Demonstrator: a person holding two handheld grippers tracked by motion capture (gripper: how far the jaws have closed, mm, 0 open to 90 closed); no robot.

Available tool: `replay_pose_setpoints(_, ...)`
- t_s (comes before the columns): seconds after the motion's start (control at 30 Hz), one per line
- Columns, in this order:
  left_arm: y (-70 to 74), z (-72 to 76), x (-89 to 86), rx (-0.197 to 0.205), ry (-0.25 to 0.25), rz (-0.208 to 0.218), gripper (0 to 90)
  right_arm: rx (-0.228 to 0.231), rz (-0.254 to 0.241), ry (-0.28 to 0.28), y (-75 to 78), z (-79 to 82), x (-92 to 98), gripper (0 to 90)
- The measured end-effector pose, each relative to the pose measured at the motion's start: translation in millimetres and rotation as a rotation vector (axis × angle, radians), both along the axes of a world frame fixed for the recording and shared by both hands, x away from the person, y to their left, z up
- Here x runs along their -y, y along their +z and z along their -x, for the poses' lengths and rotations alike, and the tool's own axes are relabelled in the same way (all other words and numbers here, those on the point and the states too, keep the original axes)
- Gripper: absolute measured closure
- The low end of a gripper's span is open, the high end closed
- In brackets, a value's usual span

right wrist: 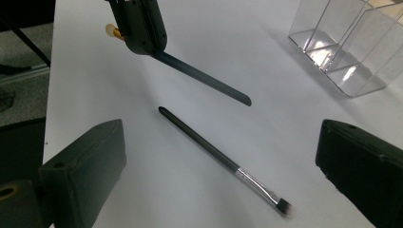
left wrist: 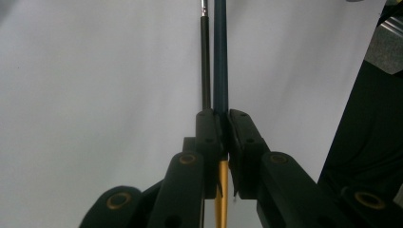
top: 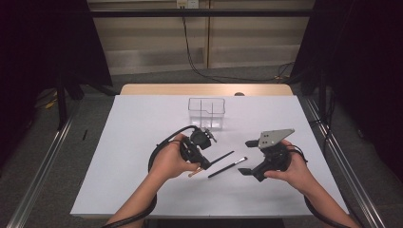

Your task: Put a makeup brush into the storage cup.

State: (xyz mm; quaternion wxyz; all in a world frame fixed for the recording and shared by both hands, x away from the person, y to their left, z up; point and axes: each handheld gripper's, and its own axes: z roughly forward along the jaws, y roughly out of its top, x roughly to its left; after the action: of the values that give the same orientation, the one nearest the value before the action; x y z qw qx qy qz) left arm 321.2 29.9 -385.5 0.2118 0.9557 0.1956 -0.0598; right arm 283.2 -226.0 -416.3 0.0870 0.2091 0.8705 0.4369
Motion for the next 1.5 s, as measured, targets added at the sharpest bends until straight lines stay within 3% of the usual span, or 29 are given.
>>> replay_pose_setpoints(0.17,-0.9,0.8,2.7,-0.003,0.0,0.011,83.7,0.001,0.036,0.013,4.1,-5.3,-4.4,5.7)
replay_pose_setpoints(0.33,-0.4,-0.1,4.5,-0.001,-0.021,-0.006,83.6,0.001,0.078,0.042,9.7,-9.4,-10.4,9.5)
replay_pose_setpoints(0.57,-1.5,0.9,7.7,0.002,-0.018,0.002,83.6,-0.003,0.111,0.092,16.1,-12.9,-19.9,21.5)
replay_pose_setpoints(0.67,-1.2,0.0,8.7,0.002,-0.042,-0.007,83.6,-0.005,0.129,0.108,16.7,-14.0,-23.9,25.7)
replay_pose_setpoints(1.07,-0.1,-0.5,13.8,0.0,-0.06,-0.013,83.6,0.001,0.157,0.152,18.5,-16.5,-34.5,37.3)
replay_pose_setpoints(1.37,0.5,0.1,18.6,-0.006,-0.069,0.001,83.6,0.008,0.184,0.19,14.7,-15.9,-39.0,43.6)
replay_pose_setpoints(1.5,3.3,-0.6,19.5,-0.01,-0.077,0.003,83.6,0.006,0.209,0.202,11.9,-15.4,-40.3,50.7)
